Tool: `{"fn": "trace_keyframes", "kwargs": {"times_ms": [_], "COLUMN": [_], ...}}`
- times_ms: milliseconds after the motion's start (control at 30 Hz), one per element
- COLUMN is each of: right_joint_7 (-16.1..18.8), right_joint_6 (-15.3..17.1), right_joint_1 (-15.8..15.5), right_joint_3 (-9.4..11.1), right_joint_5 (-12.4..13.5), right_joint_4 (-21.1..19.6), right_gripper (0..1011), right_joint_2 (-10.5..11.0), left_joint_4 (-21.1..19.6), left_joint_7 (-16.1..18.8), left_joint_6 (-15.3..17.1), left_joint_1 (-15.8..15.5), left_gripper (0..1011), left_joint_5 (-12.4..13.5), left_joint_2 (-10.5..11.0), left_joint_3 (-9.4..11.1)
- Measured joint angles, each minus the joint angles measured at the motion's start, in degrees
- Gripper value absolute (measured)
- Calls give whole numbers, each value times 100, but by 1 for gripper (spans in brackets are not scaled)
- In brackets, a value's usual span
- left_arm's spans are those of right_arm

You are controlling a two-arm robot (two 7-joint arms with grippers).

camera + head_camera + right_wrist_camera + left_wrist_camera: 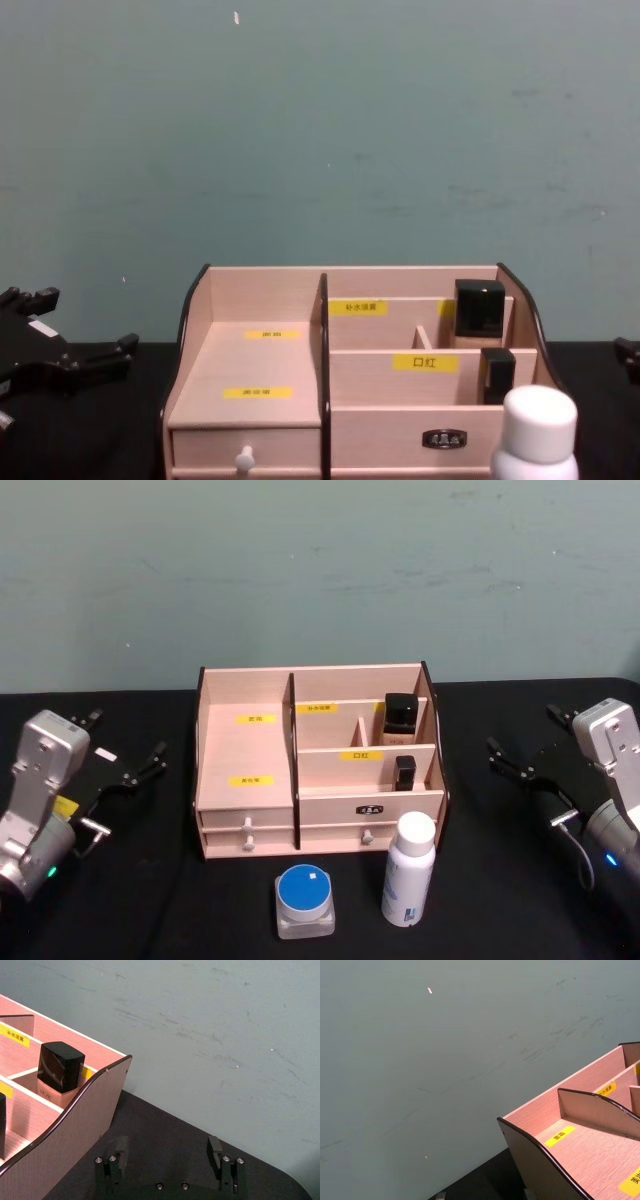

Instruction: Pick up the facial cleanser and watermelon frost from the table and place them into the tiered storage box.

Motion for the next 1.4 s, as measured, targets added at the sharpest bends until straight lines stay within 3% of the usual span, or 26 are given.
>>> {"fn": "trace_keyframes", "kwargs": {"times_ms": [1267, 1400], "right_joint_7": [0, 125], "right_joint_6": [0, -47], "right_joint_1": [0, -126], "right_joint_3": [1, 121], "right_joint_5": [0, 118], "right_joint_4": [0, -129], "right_gripper": [1002, 1002], "right_joint_2": [0, 12], "left_joint_4": [0, 0], "left_joint_7": [0, 0], "left_joint_6": [0, 0], "left_joint_1": [0, 0], "left_gripper": [1010, 1010], "left_joint_5": [0, 0], "left_joint_2": [0, 0], "left_joint_3": [0, 0]}}
